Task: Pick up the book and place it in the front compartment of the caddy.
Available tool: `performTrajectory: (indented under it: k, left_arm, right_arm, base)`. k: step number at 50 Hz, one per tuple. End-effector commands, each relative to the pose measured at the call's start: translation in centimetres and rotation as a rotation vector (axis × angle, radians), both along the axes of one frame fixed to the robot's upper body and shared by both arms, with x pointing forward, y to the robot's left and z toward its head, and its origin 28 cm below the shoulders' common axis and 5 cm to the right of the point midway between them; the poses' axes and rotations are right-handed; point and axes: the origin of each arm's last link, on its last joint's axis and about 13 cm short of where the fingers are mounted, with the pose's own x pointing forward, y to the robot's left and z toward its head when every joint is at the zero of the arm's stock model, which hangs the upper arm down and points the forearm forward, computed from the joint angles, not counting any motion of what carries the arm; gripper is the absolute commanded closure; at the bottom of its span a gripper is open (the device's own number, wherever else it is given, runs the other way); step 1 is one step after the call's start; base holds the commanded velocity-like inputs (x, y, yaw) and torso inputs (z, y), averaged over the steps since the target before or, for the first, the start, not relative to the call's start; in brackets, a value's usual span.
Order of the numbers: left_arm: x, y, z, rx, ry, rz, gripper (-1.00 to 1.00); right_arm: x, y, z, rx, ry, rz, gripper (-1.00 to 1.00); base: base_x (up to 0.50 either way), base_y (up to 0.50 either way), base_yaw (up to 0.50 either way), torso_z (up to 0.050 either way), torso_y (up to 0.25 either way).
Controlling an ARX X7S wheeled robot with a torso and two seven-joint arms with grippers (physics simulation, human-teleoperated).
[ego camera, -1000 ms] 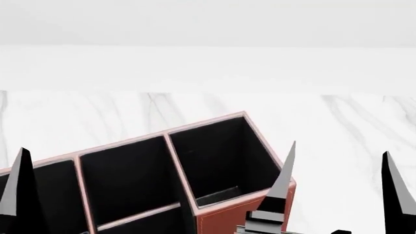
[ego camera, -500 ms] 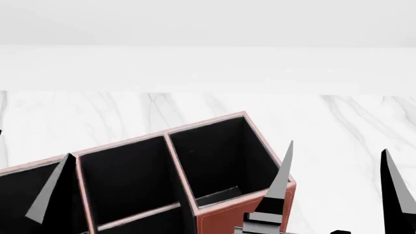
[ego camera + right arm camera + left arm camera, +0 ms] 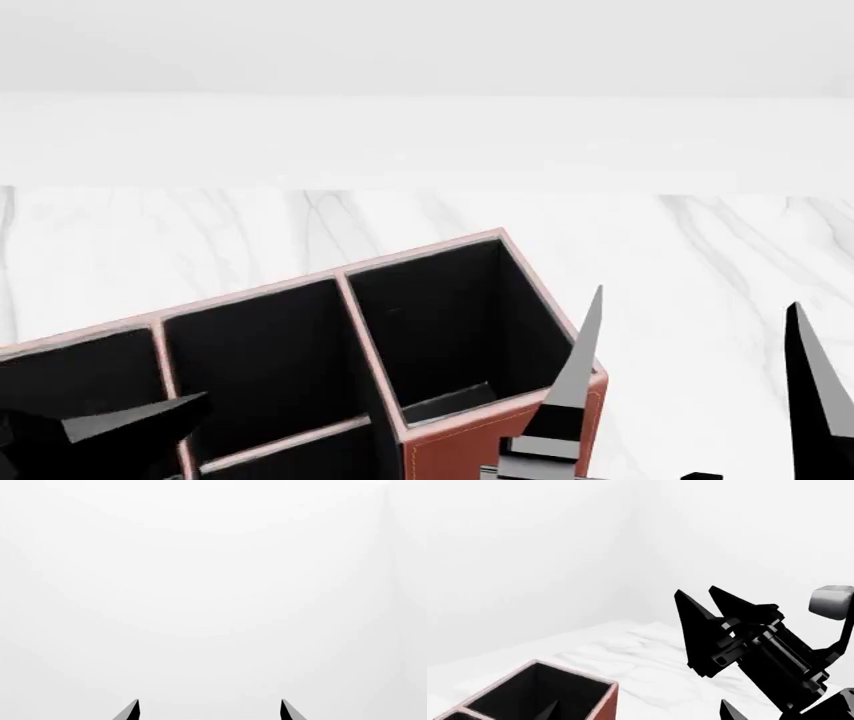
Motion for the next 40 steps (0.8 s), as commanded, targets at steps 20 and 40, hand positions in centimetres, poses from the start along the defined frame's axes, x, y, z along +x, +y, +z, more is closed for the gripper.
performTrajectory:
  k: [20,40]
  left_arm:
    - [1.5,0.2,0.3,0.337,0.214,-0.149,-1.00]
    - [2.0,-0.5,-0.8,0.587,0.286,-0.182,-1.00]
  right_arm:
    - [-0.1,0.1,0.1,-0.004,-0.003,0.002,-1.00]
    - [-0.2,0.0,0.2,0.002,-0.005,0.003,-1.00]
  base:
    - [0.00,0.00,0.00,0.000,0.000]
    - [0.00,0.00,0.00,0.000,0.000]
